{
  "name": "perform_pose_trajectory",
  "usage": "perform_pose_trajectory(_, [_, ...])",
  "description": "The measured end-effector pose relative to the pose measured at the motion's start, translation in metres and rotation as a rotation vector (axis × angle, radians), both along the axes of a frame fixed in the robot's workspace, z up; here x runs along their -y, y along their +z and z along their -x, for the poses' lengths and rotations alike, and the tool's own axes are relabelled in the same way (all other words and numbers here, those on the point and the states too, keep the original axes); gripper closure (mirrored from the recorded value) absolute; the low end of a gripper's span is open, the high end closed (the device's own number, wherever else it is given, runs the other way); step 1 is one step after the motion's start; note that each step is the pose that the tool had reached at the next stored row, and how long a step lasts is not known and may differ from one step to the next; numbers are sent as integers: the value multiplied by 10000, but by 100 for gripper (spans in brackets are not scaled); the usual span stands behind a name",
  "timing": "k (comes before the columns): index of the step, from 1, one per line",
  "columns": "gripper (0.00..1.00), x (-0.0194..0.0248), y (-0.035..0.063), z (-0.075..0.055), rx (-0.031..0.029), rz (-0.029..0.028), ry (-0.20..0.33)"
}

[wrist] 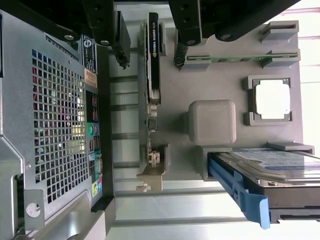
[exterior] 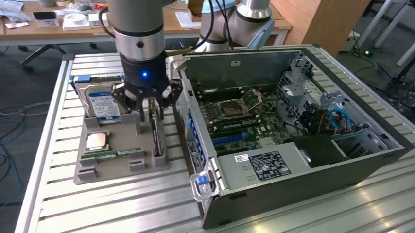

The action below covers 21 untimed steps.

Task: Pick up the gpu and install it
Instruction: 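Pick up the gpu and move the gpu toward the slot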

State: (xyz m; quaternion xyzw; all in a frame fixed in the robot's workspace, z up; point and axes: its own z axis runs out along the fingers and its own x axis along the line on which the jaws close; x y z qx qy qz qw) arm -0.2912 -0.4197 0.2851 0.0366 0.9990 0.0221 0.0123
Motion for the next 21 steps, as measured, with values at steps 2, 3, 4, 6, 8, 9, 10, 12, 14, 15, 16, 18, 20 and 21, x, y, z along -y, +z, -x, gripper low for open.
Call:
perform_pose_trajectory(2, [51,0,-8,-5,-1,1,1])
perform_pose_trajectory(3, [51,0,-18,-6,0,0,2])
perform_pose_trajectory(4, [51,0,-30,-6,-1,1,1])
perform_pose_trajectory(6, [51,0,-59,-7,0,0,1])
perform_pose_trajectory(8, [51,0,-90,-7,0,1,2])
perform_pose_trajectory(9, [51,0,-106,-7,-1,1,2])
perform_pose_trajectory(10, [51,0,-123,-7,0,0,2])
perform_pose_trajectory(12, [51,0,-151,-7,-1,1,2])
perform_pose_trajectory(14, [51,0,-181,-7,-1,1,2])
perform_pose_trajectory(15, [51,-1,-197,-7,0,1,2])
perform_pose_trajectory(16, [51,-1,-213,-7,0,1,2])
perform_pose_trajectory(18, [51,-2,-243,-7,-1,1,2])
perform_pose_trajectory(20, [51,-3,-273,-7,0,0,2])
perform_pose_trajectory(21, [51,-3,-288,-7,0,0,2])
